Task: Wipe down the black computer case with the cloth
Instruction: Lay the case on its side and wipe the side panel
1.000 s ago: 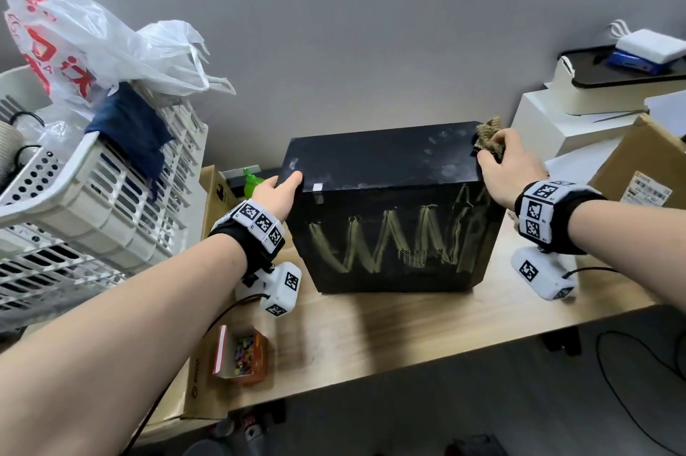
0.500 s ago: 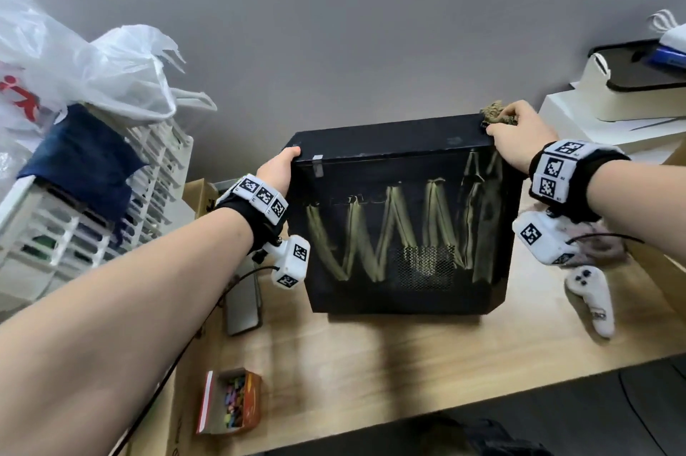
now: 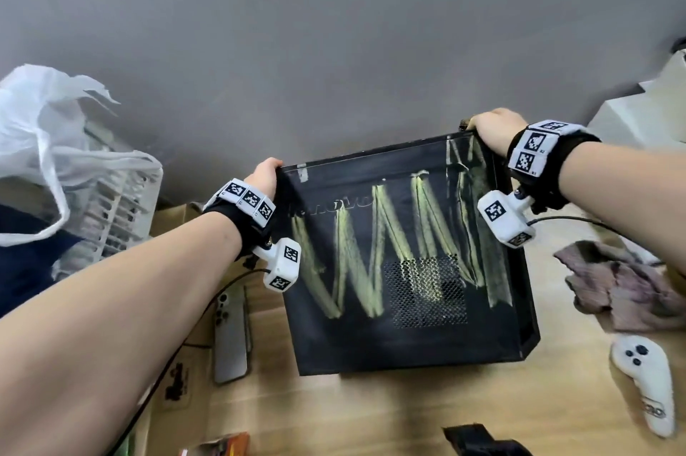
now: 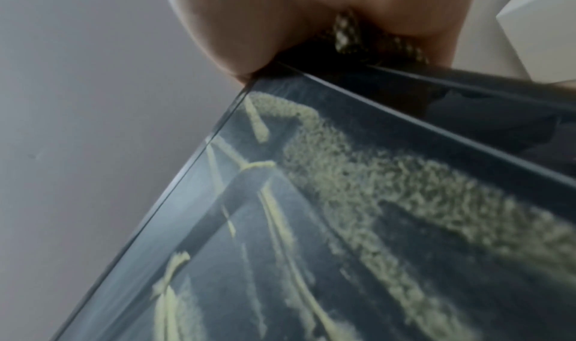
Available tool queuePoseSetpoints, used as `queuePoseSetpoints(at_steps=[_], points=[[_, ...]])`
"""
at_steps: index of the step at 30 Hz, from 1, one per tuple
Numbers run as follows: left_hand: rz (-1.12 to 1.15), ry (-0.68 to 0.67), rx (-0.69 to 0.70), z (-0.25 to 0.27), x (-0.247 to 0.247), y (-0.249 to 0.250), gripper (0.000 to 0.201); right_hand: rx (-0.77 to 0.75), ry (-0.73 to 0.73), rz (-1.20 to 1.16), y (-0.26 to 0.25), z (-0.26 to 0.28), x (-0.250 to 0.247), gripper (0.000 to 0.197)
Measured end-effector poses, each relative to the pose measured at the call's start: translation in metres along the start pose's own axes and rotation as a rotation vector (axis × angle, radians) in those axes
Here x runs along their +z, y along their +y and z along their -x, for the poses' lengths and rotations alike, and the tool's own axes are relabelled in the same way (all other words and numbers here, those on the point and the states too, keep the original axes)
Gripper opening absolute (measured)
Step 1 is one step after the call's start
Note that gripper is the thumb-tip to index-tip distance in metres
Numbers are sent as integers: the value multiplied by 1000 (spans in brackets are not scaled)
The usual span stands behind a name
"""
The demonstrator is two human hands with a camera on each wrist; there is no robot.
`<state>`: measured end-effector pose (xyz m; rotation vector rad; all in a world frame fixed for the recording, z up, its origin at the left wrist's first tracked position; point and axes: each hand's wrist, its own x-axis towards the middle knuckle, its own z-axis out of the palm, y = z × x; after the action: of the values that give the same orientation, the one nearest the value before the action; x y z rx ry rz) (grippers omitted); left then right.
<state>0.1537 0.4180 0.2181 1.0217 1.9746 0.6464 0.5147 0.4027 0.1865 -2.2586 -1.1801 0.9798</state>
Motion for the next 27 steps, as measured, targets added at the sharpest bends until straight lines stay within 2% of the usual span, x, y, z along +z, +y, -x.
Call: queuePoseSetpoints(at_steps=[5,7,9,11,14,16,18,20,23,26,27], points=[[-61,-41,-33,-24,15,-2,17,47,-108,115,-2,-35,18,39],[19,-35,-109,-30,24,-8,18,124,-112,99,8,-49,27,45],[72,-21,-192,-38,34,-16,28,172,-129,123,25,-65,38,49],[33,-35,-219,-42,44,-25,36,215,-178,146,45,-81,54,50],[-58,-152,-230,-45,59,-38,22,257,-209,186,62,-82,73,49],[-86,-77,-235,-48,64,-49,30,261,-263,208,91,-108,92,51],[-89,-76,-295,-50,71,-66,33,318,-310,214,117,-127,111,58],[-92,-101,-341,-52,76,-82,34,362,-301,181,111,-105,114,51],[-110,-78,-363,-46,76,-85,35,314,-302,215,65,-54,104,29],[-201,-133,-345,-45,76,-80,36,242,-293,298,65,-52,104,24],[-202,-142,-350,-44,74,-79,37,249,-265,261,68,-56,106,25]])
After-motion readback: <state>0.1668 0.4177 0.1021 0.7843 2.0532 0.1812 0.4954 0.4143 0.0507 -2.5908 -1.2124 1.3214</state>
